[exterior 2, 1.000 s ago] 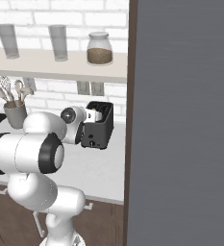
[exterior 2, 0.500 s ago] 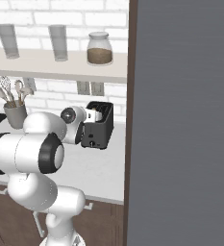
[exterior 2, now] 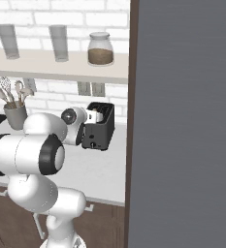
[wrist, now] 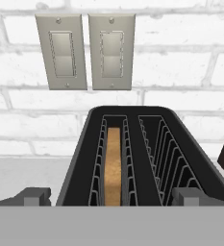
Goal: Start the toaster. Once the lever pops up, take the bread to the plate on the dining counter.
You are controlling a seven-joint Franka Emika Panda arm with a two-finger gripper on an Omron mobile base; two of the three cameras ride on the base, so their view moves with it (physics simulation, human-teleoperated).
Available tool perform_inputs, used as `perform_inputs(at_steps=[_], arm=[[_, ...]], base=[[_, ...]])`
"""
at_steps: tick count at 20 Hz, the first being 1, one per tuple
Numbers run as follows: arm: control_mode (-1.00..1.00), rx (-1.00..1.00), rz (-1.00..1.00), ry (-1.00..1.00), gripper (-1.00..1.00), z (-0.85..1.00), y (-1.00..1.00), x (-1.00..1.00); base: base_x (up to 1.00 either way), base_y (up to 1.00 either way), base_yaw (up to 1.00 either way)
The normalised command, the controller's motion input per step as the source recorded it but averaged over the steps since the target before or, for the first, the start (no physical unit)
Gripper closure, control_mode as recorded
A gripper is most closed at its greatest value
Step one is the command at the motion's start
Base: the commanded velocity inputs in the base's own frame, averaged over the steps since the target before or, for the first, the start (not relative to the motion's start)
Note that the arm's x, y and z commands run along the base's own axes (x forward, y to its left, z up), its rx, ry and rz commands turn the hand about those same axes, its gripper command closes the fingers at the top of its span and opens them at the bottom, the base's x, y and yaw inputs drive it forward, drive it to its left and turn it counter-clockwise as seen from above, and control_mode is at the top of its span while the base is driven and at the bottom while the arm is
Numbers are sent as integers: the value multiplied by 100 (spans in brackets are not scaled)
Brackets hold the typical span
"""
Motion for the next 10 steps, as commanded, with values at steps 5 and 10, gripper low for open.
perform_inputs(at_steps=[5, 10], arm=[[-100, 0, 0, 0, -100, 0, 0, 0], [-100, 0, 0, 0, -100, 0, 0, 0]], base=[[0, 0, 0], [0, 0, 0]])
